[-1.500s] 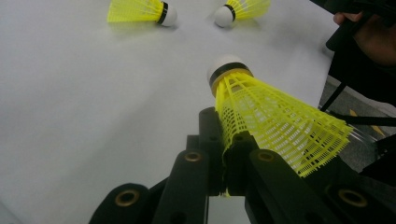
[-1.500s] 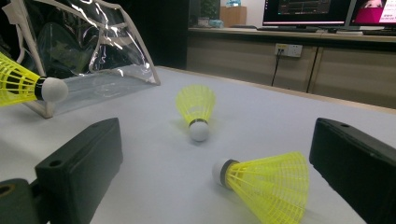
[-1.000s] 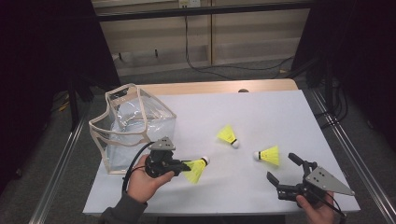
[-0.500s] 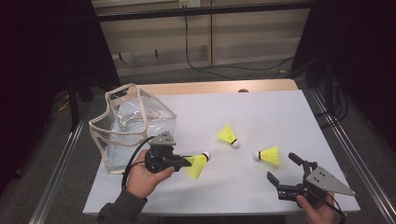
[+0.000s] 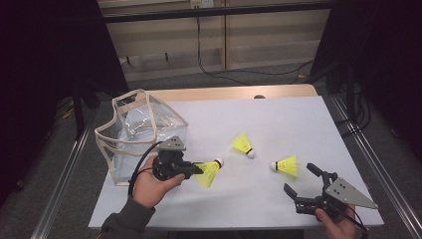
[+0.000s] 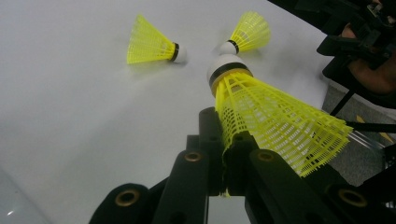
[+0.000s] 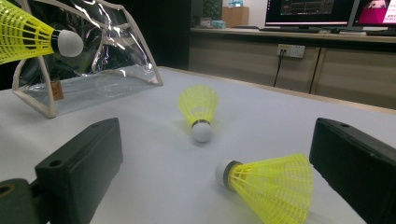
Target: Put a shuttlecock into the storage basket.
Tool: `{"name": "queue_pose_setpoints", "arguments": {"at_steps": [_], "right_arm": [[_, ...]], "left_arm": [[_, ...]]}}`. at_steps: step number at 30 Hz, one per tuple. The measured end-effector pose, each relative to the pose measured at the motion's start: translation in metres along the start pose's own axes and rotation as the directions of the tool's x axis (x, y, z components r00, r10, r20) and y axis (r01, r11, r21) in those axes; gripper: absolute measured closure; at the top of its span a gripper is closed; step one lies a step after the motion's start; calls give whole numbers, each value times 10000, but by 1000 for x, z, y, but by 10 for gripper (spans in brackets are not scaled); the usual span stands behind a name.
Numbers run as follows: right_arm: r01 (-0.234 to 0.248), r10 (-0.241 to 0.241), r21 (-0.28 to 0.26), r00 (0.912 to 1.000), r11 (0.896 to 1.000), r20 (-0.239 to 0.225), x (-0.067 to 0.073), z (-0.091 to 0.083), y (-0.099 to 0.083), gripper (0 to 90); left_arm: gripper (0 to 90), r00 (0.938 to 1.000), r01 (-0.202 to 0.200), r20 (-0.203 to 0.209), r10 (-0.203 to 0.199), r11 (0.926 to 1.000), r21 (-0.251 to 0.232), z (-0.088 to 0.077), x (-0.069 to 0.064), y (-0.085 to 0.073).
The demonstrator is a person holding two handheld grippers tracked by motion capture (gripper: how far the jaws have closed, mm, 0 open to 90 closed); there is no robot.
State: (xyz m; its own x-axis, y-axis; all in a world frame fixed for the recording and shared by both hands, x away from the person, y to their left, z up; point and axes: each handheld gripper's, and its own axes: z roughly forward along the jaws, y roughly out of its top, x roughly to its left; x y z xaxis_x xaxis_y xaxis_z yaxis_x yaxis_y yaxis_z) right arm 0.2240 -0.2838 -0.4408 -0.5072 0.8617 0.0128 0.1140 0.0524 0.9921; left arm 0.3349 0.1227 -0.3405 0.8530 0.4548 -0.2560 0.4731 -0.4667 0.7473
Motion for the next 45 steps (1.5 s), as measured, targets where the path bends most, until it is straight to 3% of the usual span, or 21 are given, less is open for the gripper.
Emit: {"name": "queue_pose_setpoints", "arguments": {"at_steps": [11,28,45], "right_arm": [[49,-49,6,10000,10000,-26,1,0,0,24],[-39,39,86,10000,10000,-15,0,2,-1,24],[-137,137,56,9999,9999,4,0,2,-1,24]], "left_arm": [[888,9999,121,89,-121,9999,103,-7,2,9],[888,9998,-61,-186,62,10000,34,-16,3,19],[888,9993,57,-364,-55,10000,67,-22,5,28]]}}
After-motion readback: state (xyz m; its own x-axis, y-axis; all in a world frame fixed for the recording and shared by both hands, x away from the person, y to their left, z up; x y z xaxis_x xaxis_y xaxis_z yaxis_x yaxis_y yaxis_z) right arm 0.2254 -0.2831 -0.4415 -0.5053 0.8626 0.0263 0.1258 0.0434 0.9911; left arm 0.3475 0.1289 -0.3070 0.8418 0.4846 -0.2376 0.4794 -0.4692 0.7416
